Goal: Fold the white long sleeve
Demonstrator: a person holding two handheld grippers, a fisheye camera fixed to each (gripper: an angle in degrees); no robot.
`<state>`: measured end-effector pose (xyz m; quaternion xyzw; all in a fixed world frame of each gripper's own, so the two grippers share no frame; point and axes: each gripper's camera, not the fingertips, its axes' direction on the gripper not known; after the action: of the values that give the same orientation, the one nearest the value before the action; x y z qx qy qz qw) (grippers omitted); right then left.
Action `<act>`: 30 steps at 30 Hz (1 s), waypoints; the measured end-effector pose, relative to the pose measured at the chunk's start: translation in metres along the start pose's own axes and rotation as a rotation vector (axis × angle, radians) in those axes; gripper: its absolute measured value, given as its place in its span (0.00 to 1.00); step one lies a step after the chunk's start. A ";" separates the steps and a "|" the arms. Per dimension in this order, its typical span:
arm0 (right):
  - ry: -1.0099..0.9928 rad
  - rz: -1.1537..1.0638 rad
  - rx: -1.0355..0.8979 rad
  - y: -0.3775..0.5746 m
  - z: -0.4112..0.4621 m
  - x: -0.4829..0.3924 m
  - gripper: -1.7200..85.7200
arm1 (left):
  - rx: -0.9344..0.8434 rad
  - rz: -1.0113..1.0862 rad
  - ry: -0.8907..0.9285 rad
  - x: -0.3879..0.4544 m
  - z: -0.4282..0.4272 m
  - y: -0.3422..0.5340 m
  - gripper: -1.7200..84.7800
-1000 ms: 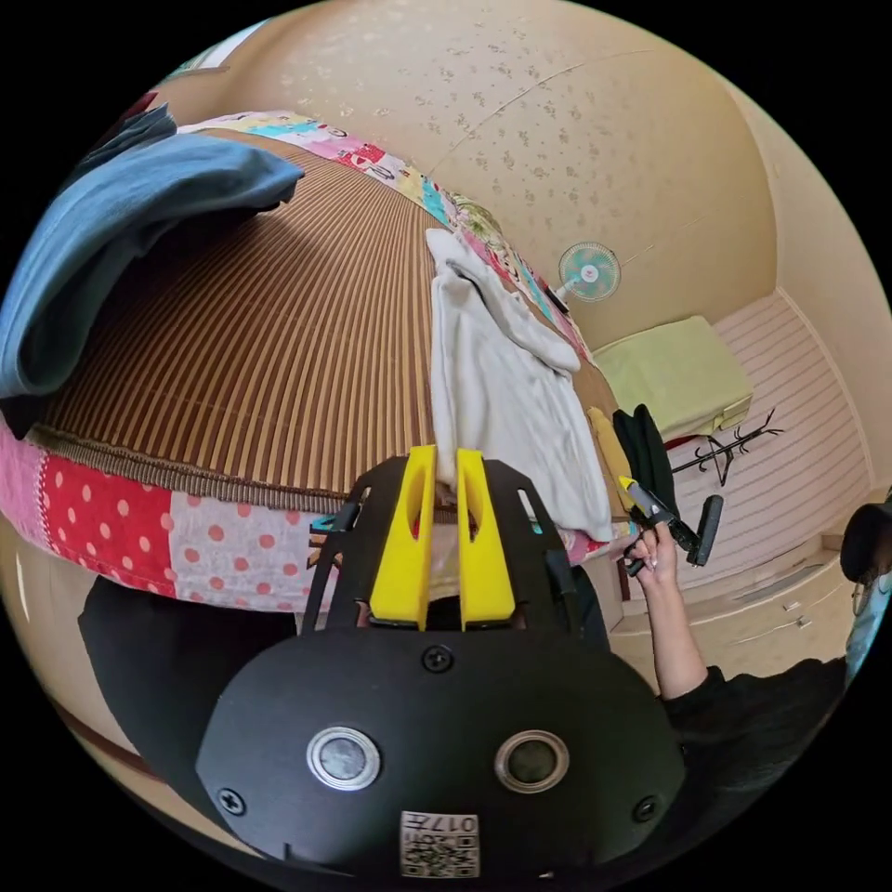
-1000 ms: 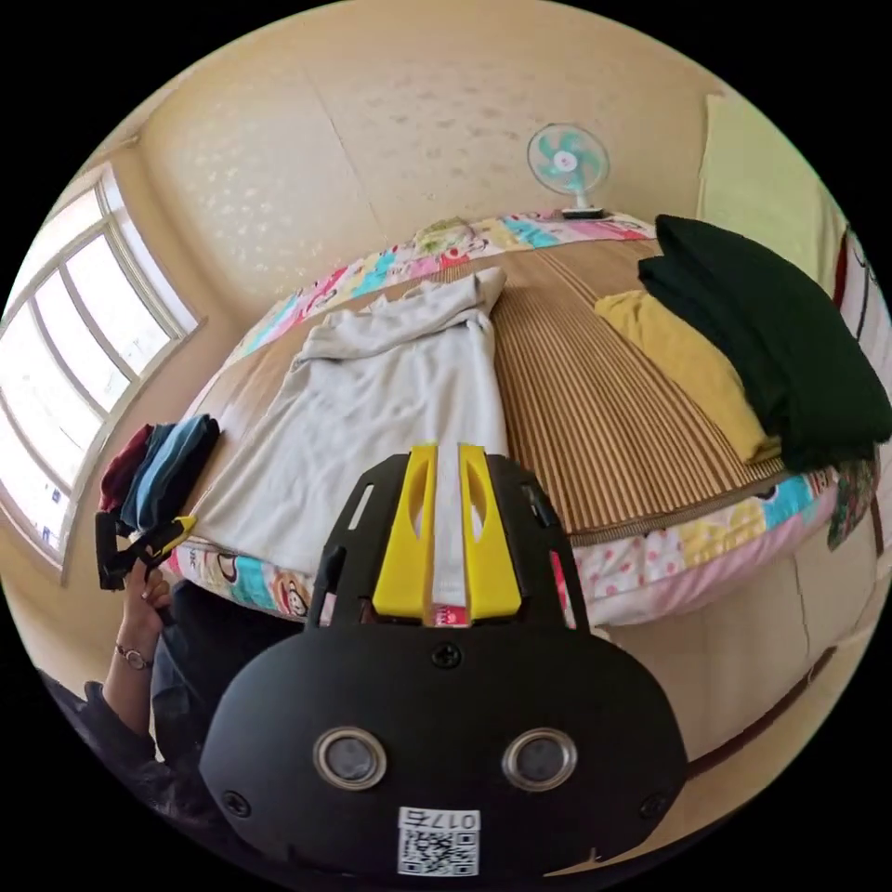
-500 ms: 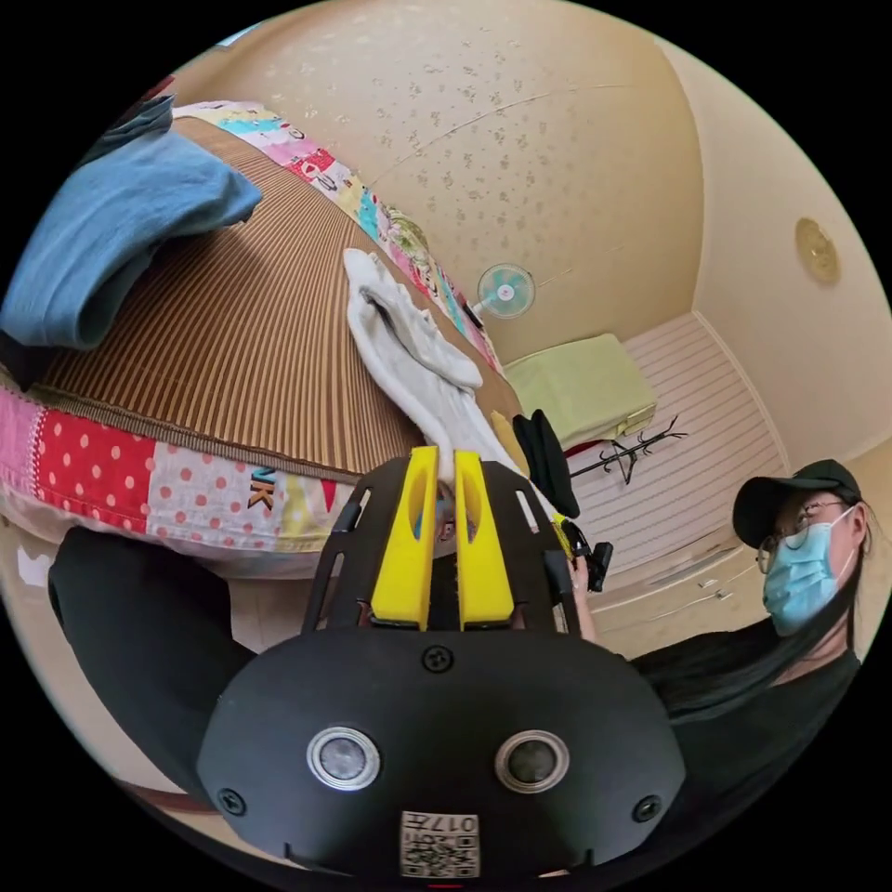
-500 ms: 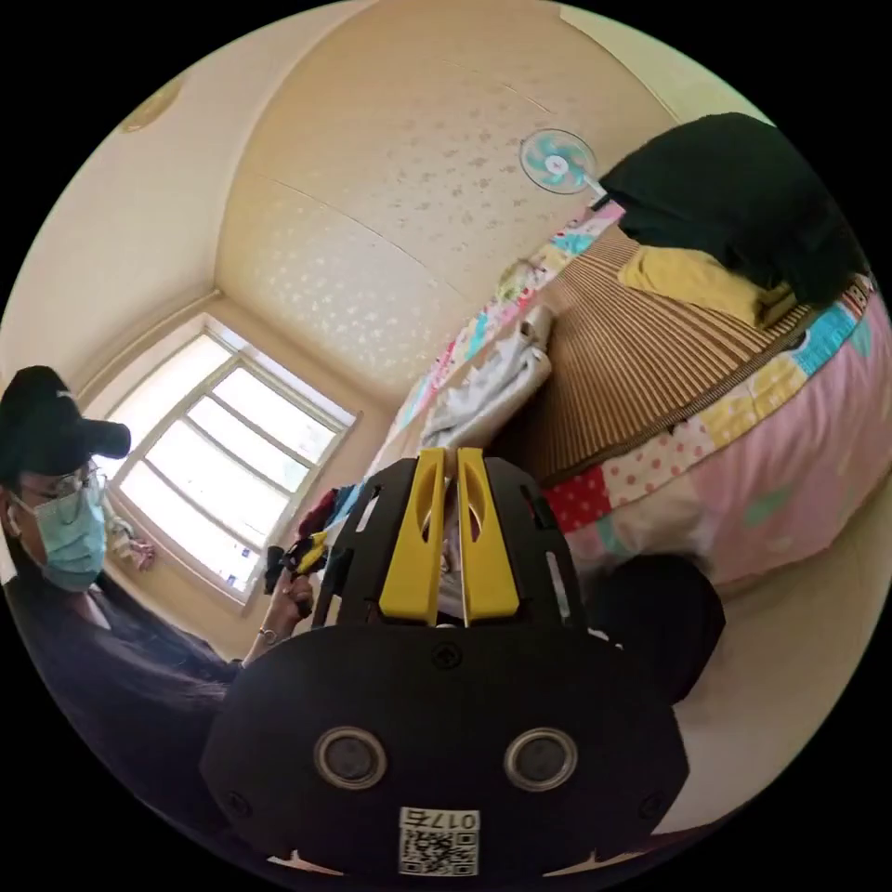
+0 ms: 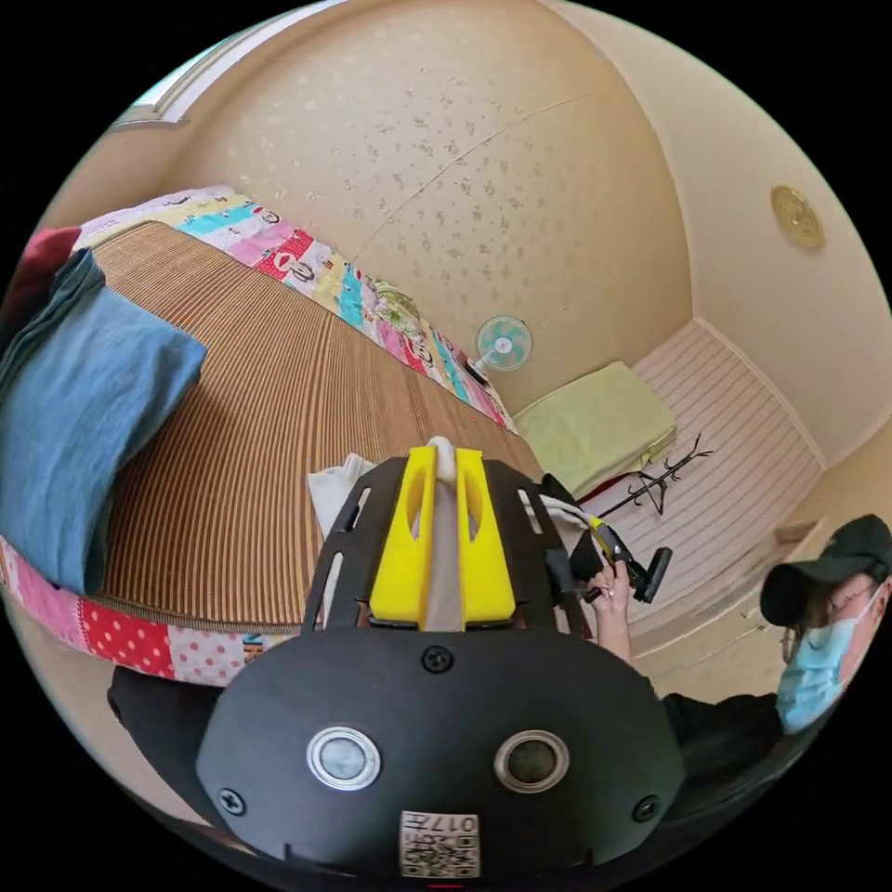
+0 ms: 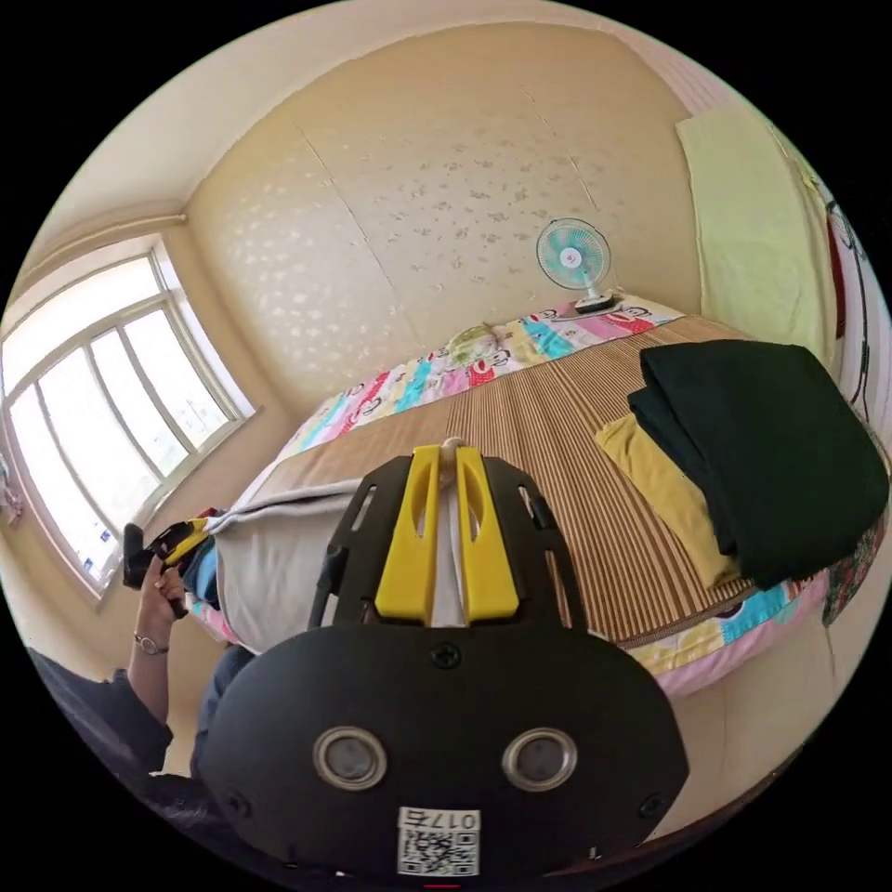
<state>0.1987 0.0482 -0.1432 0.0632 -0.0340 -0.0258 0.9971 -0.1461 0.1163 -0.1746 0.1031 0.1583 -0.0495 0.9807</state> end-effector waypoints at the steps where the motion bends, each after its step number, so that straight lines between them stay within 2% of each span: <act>1: 0.056 -0.029 -0.068 -0.009 0.027 -0.010 0.08 | -0.013 -0.017 -0.009 -0.006 0.010 -0.008 0.09; 2: 0.120 -0.046 -0.115 -0.013 0.041 -0.025 0.09 | -0.008 -0.038 -0.021 -0.017 0.021 -0.017 0.10; 4: 0.166 -0.080 -0.067 -0.006 0.036 -0.050 0.10 | 0.039 -0.079 -0.054 -0.029 0.016 -0.013 0.12; 7: 0.068 -0.100 -0.057 0.021 0.030 -0.070 0.11 | 0.061 -0.114 -0.067 -0.044 -0.001 0.023 0.16; 10: -0.061 -0.066 -0.127 0.050 0.050 -0.071 0.11 | -0.038 -0.184 -0.092 -0.059 0.000 0.077 0.19; 12: -0.011 -0.087 -0.175 0.068 0.076 -0.069 0.10 | -0.115 -0.265 -0.094 -0.069 0.010 0.122 0.22; 14: 0.230 -0.105 -0.389 0.098 0.141 -0.052 0.07 | -0.154 -0.294 -0.089 -0.074 0.023 0.144 0.23; 15: 0.205 -0.127 -0.347 0.105 0.145 -0.050 0.06 | -0.182 -0.326 -0.097 -0.080 0.033 0.152 0.23; 16: 0.190 -0.116 -0.222 0.112 0.137 -0.047 0.06 | -0.197 -0.349 -0.082 -0.084 0.039 0.154 0.23; 19: 0.187 -0.112 -0.264 0.099 0.141 -0.047 0.05 | -0.150 -0.390 0.086 -0.092 0.049 0.150 0.17; 21: 0.196 -0.123 -0.272 0.093 0.146 -0.046 0.05 | -0.102 -0.336 0.089 -0.085 0.048 0.134 0.11; 25: 0.197 -0.108 -0.251 0.083 0.149 -0.037 0.04 | -0.092 -0.245 0.203 -0.042 0.063 0.105 0.08; 28: 0.122 -0.003 -0.286 0.065 0.147 -0.016 0.03 | -0.099 0.021 0.230 0.050 0.096 0.076 0.08; 30: 0.035 0.083 -0.337 0.048 0.139 0.005 0.03 | -0.173 0.215 0.285 0.128 0.146 0.075 0.08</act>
<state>0.1957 0.0786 0.0011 -0.1058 -0.0142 0.0111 0.9942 0.0284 0.1490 -0.0657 0.0408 0.2871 0.0846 0.9533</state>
